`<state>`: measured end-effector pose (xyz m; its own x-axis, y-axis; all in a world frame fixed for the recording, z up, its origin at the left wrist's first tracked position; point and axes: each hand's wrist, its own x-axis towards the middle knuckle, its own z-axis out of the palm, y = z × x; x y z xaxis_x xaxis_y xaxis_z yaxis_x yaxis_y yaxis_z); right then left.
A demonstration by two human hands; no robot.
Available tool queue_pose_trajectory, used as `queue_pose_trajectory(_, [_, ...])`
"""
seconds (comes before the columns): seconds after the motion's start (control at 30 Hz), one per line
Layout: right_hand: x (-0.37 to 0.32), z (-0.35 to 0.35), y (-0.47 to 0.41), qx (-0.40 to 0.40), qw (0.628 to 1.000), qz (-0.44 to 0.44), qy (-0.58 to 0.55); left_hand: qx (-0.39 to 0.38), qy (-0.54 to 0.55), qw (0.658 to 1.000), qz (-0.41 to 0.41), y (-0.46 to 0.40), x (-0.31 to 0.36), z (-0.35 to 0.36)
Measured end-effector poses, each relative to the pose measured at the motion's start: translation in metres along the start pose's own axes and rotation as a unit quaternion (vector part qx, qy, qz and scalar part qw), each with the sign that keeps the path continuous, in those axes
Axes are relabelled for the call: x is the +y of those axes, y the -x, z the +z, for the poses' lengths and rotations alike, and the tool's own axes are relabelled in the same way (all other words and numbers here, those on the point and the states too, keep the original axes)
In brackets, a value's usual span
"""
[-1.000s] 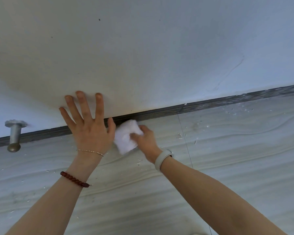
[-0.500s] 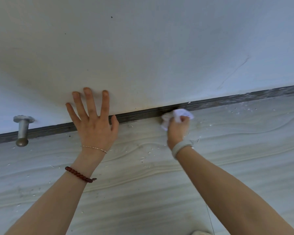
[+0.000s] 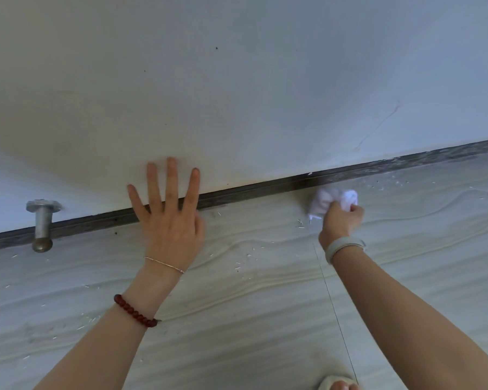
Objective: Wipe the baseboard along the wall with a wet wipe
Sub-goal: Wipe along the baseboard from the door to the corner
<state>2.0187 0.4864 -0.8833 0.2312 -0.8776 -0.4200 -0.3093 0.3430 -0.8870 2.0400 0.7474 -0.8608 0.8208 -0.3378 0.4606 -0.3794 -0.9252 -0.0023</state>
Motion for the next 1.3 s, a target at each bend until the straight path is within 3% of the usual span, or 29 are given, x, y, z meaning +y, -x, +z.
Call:
queue_pose_trajectory(0.1, [-0.005,-0.018,-0.001,-0.076,0.991,-0.059,0.096,-0.04,0.045,0.997,0.055,0.004,0.032,0.002])
queue_pose_trajectory(0.23, [-0.024,-0.037,0.015,-0.207,0.947,-0.108,0.219,-0.078,0.093,0.989,0.086,-0.009,0.063,0.0])
queue_pose_trajectory(0.37, [-0.059,-0.057,0.024,-0.235,0.92,-0.136,0.281,-0.092,0.127,0.983,0.091,-0.029,0.081,-0.019])
queue_pose_trajectory(0.63, [-0.066,-0.067,-0.027,-0.27,0.9,-0.119,0.321,0.018,0.051,0.975,0.217,-0.061,0.122,-0.012])
queue_pose_trajectory(0.77, [-0.05,-0.074,-0.063,-0.317,0.893,-0.122,0.294,0.041,-0.021,0.978,0.206,-0.073,0.148,0.01])
queue_pose_trajectory(0.87, [-0.044,-0.082,-0.079,-0.365,0.888,-0.077,0.268,0.04,-0.059,0.984,0.163,-0.078,0.159,0.013])
queue_pose_trajectory(1.07, [-0.057,-0.079,-0.085,-0.408,0.887,0.143,0.166,-0.005,-0.122,0.989,0.085,-0.081,0.177,-0.016])
queue_pose_trajectory(1.17, [-0.058,-0.074,-0.08,-0.408,0.879,0.209,0.131,-0.019,-0.131,0.986,0.1,-0.085,0.181,-0.029])
queue_pose_trajectory(1.23, [-0.054,-0.068,-0.079,-0.408,0.878,0.21,0.134,-0.01,-0.131,0.984,0.123,-0.088,0.182,-0.025])
queue_pose_trajectory(1.3, [-0.048,-0.061,-0.075,-0.409,0.884,0.147,0.171,0.013,-0.138,0.983,0.118,-0.092,0.183,-0.013])
